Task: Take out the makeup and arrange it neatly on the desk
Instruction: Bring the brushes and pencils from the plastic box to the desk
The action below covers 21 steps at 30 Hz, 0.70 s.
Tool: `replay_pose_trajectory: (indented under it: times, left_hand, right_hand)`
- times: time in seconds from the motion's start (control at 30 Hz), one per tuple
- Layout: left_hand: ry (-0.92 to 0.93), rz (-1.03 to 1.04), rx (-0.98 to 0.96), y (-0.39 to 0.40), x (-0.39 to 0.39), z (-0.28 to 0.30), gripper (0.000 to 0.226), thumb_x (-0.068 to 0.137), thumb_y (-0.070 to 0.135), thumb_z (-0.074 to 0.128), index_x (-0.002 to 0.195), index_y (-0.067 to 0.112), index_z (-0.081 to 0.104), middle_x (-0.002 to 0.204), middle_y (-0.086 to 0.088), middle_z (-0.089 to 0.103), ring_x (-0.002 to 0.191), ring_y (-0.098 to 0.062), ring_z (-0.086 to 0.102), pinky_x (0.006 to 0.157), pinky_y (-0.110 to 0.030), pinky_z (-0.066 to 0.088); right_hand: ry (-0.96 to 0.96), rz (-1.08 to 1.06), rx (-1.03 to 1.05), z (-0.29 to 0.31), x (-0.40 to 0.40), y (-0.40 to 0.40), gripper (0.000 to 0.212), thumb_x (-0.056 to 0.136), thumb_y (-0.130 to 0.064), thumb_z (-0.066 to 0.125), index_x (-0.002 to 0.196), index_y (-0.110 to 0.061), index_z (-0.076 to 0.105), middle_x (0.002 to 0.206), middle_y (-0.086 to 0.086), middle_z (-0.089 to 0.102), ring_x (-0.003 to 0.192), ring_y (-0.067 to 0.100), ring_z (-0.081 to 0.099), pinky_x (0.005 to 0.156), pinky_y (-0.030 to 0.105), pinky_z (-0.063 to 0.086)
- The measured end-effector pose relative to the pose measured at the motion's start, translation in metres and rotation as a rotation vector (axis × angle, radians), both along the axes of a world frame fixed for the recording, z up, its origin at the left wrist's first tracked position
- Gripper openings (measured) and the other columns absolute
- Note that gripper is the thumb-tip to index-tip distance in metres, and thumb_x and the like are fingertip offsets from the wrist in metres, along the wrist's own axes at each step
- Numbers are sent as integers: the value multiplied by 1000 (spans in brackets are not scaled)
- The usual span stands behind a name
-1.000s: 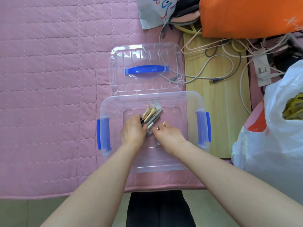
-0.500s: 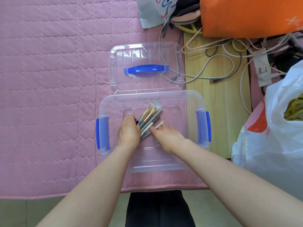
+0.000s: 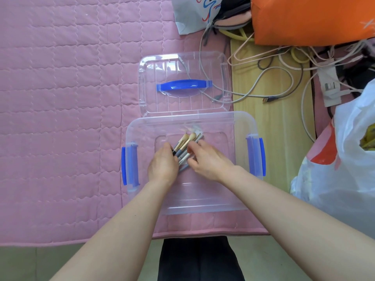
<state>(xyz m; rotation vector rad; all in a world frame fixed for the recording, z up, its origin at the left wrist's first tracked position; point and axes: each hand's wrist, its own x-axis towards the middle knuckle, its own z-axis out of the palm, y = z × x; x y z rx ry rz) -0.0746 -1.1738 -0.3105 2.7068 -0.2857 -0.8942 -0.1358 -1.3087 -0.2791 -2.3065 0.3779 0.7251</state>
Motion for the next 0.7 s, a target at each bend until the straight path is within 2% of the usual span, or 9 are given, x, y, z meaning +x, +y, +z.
replay_pose_trajectory:
  times: [0.1,0.2,0.3,0.47,0.6,0.7]
  left_hand:
    - [11,-68,-15,3,2,-1,9,85,21,55,82,18,46,77,-1,52,70,-29,48,58,-33,36]
    - [-6,-102,-9,5,3,-1,9,83,21,56,80,20,48,79,-2,56,72,-29,51,57,-32,37]
    - [-30,-172,-13,2,0,-2,6,83,22,57,81,21,51,85,-2,59,79,-30,56,57,-32,36]
    - [-41,-224,9,1,-2,-4,7,86,23,57,88,17,56,90,-5,60,85,-32,59,59,-34,40]
    - [-60,-267,50,-4,-2,-2,12,88,25,56,93,14,58,96,-7,61,89,-34,60,63,-36,42]
    - [-72,-322,70,-8,-1,-2,15,88,26,55,96,14,56,100,-8,60,91,-32,60,61,-34,39]
  right_hand:
    - [-40,161,-126,-7,-1,0,24,93,-31,49,112,-17,50,114,12,48,92,35,57,68,36,43]
    - [-42,224,-242,-12,-5,-1,16,92,-18,48,108,-18,47,108,8,44,97,33,52,64,36,37]
    - [-69,210,-273,-13,-8,0,26,89,-9,48,111,-21,42,107,7,42,98,31,49,61,36,35]
    - [-85,253,-289,-13,-4,1,34,89,-8,47,120,-23,43,113,8,42,102,31,47,61,36,34]
    - [-60,237,-320,-12,-2,-2,19,93,-15,46,112,-18,47,114,10,43,104,32,49,64,36,34]
    - [-30,218,-335,-11,-3,-3,17,92,-13,48,109,-15,47,116,10,43,104,31,49,64,36,36]
